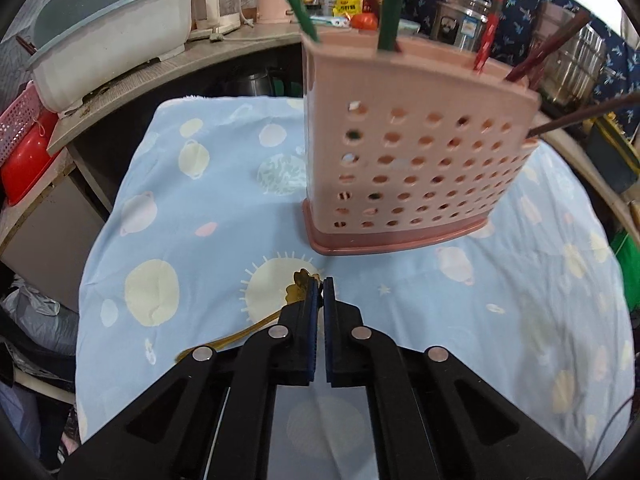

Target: Organize utensils

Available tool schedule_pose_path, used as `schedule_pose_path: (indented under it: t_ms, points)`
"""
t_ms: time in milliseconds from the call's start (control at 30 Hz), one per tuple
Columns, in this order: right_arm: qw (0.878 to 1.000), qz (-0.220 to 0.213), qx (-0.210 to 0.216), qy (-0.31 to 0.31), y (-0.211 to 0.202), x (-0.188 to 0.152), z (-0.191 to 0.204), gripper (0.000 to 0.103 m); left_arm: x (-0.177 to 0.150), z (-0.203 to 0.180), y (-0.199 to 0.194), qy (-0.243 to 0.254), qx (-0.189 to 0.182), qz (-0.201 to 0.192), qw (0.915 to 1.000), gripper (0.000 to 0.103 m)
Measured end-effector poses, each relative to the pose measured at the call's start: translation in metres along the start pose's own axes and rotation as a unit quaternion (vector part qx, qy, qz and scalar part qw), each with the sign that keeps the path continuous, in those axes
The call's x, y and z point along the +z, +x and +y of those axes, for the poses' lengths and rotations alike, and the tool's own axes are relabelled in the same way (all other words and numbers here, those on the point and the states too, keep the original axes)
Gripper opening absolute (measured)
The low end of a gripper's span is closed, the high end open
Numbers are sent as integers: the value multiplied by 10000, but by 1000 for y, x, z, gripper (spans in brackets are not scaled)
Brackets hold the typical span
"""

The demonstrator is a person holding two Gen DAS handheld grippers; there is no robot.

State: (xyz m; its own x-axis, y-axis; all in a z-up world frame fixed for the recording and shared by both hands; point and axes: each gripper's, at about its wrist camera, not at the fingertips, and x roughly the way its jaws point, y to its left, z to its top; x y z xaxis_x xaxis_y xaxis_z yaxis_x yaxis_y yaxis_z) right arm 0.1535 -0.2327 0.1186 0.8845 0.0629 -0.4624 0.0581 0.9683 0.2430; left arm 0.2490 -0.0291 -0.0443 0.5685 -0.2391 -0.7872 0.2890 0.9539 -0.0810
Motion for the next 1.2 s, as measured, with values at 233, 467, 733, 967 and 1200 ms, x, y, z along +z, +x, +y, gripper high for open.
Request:
schedule_pose_path:
  t_ms: [233, 467, 733, 967, 1200]
  points:
    - [10000, -56, 7, 2, -14, 0, 0, 9, 12, -5, -71, -196, -477, -416, 9978, 1]
    - [9999, -149, 22, -1, -23, 13, -3, 8, 42, -8, -128, -308, -928, -839, 9917, 1]
    - [9998, -193, 33, -10, -18, 28, -4, 8, 82, -22, -164, -309, -1371, -1194, 9829, 1]
    - [9998, -219, -8, 35, 7, 50, -6, 8, 129, -40, -164, -303, -1583, -1507, 9753, 1]
    - [9997, -208, -79, 85, 28, 63, -11, 8, 154, -46, -140, -490, -1901, -1654, 9665, 1]
